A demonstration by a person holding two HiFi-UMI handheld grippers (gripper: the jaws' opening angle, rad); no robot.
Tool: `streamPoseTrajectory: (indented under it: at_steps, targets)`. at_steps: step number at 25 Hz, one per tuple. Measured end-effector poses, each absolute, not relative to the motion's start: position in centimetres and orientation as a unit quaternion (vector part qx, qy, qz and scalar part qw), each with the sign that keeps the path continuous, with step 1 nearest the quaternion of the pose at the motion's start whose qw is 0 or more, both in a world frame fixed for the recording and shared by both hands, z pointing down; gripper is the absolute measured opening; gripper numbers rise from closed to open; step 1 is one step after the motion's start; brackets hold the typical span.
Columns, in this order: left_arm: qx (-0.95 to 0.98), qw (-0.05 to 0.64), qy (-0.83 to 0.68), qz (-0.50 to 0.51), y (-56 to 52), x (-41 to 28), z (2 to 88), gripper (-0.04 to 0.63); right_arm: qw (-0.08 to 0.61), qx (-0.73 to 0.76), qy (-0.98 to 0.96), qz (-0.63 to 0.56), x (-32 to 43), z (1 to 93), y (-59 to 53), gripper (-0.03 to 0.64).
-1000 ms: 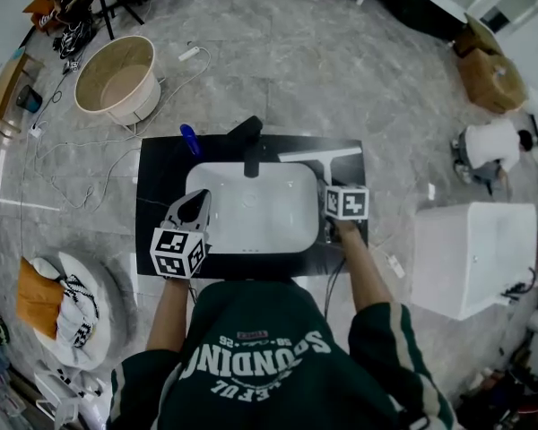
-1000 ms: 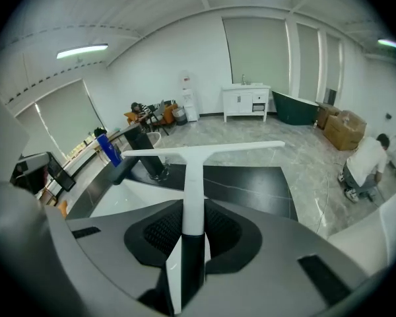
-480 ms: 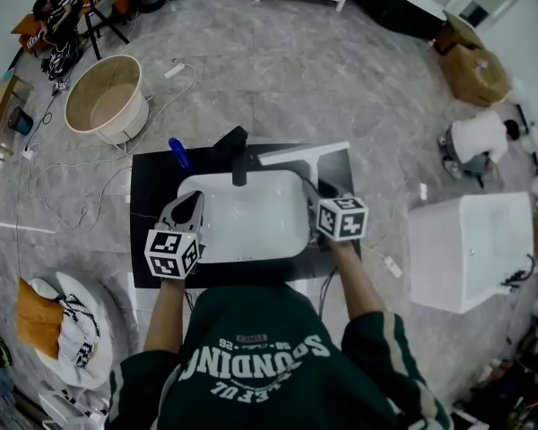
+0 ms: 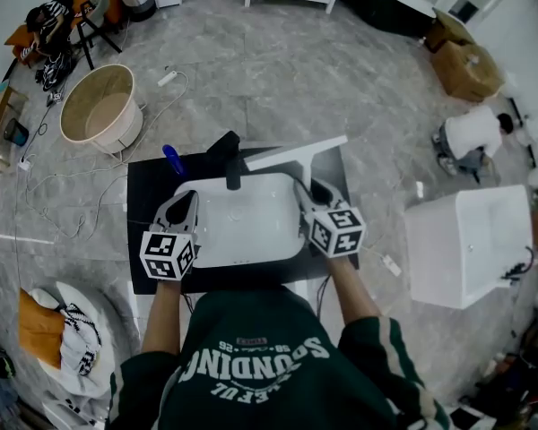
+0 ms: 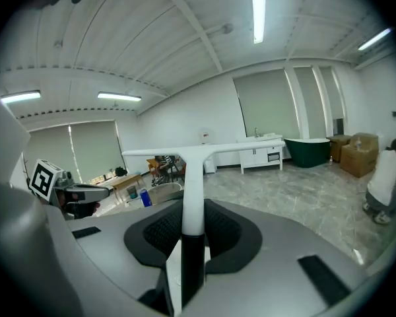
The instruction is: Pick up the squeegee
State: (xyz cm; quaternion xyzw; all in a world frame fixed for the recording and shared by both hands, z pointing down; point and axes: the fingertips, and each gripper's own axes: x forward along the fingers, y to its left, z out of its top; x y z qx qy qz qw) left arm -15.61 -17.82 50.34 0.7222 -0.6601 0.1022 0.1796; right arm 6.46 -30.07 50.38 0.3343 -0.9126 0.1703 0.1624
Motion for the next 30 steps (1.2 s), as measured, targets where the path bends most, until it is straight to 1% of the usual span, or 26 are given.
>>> streamPoseTrajectory:
  at_steps: [3,30]
  targets:
    - [0.722,0.176,-0.662,0.102,-18.1,-16.1,50.0,0.002,0.152,0.336,-0.915,0.163,6.4,49.7,-29.8,0.081]
    - [0.720,0.191,-0.659,0.105,-18.4,-16.8,51.1,0.002,0.160,0.337,-0.912,0.171,6.3,51.0,-29.9,0.081]
